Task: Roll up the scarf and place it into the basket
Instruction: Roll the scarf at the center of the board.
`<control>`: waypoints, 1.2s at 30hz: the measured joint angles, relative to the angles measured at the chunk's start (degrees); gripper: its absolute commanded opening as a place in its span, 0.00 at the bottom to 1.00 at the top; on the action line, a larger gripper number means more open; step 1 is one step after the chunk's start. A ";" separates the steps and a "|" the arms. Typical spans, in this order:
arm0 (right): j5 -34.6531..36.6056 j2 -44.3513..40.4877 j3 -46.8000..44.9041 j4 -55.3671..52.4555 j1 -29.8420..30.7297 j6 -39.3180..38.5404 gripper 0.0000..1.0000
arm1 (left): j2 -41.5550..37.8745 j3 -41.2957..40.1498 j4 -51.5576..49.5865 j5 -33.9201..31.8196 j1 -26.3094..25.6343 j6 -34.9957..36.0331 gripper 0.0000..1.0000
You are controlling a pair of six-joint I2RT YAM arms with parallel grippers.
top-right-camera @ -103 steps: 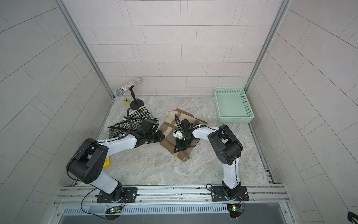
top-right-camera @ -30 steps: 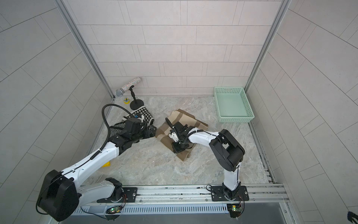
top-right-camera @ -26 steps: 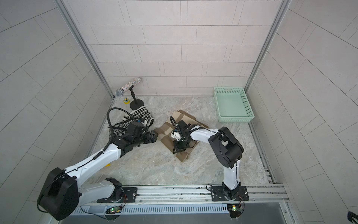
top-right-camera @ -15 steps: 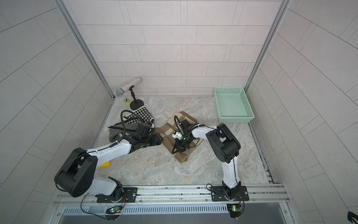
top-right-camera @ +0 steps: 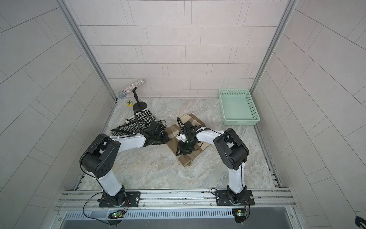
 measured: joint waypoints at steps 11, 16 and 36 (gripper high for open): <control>49.77 -11.80 0.33 -5.53 21.92 -1.22 0.77 | 0.61 4.81 -8.79 -0.66 0.07 -1.79 0.00; 65.77 -6.62 0.81 -4.96 30.03 -4.02 0.80 | 0.61 5.53 -10.73 -0.09 0.07 -2.64 0.00; 80.11 10.67 4.55 0.81 29.70 -11.47 0.00 | -2.19 5.49 -13.25 3.69 1.68 -3.04 0.56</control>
